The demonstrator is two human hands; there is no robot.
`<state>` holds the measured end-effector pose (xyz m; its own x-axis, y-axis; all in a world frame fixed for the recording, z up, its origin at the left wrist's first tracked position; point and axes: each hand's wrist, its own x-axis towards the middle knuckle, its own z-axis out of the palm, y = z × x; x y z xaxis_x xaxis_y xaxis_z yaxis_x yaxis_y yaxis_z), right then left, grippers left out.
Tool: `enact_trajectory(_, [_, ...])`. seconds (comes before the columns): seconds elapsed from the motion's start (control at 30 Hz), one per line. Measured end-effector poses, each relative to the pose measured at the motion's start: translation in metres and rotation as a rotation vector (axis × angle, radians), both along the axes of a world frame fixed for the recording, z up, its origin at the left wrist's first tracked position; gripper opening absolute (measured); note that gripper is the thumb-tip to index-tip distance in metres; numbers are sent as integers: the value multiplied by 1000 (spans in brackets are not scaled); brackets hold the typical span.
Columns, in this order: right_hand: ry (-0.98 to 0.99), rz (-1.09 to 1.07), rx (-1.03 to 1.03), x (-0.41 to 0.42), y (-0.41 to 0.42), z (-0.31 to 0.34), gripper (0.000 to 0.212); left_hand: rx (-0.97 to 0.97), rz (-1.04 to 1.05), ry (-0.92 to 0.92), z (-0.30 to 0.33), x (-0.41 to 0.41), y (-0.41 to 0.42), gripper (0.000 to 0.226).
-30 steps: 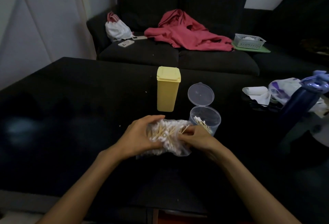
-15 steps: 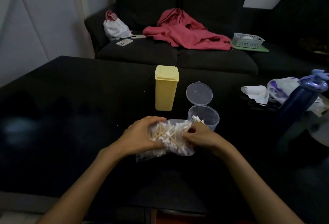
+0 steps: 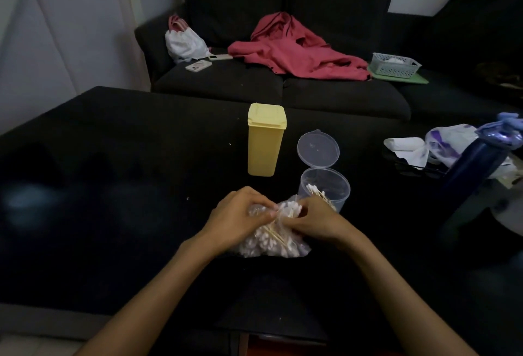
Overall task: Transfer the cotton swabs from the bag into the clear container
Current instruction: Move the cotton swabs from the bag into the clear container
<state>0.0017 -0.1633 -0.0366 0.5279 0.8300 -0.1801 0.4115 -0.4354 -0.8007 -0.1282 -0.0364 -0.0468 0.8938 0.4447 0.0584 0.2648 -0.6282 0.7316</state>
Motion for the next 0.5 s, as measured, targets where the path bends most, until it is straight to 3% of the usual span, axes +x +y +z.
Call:
enact_trajectory(0.1, [55, -2, -15, 3, 0, 1, 25, 33, 59, -2, 0, 1, 1, 12])
enact_trajectory(0.2, [115, -63, 28, 5, -1, 6, 3, 74, 125, 9, 0, 1, 4, 16])
enact_trajectory(0.3, [108, -3, 21, 3, -1, 6, 16, 24, 87, 38, -1, 1, 7, 17])
enact_trajectory(0.5, [-208, 30, -40, -5, 8, -5, 22, 3, 98, -11, -4, 4, 3, 20])
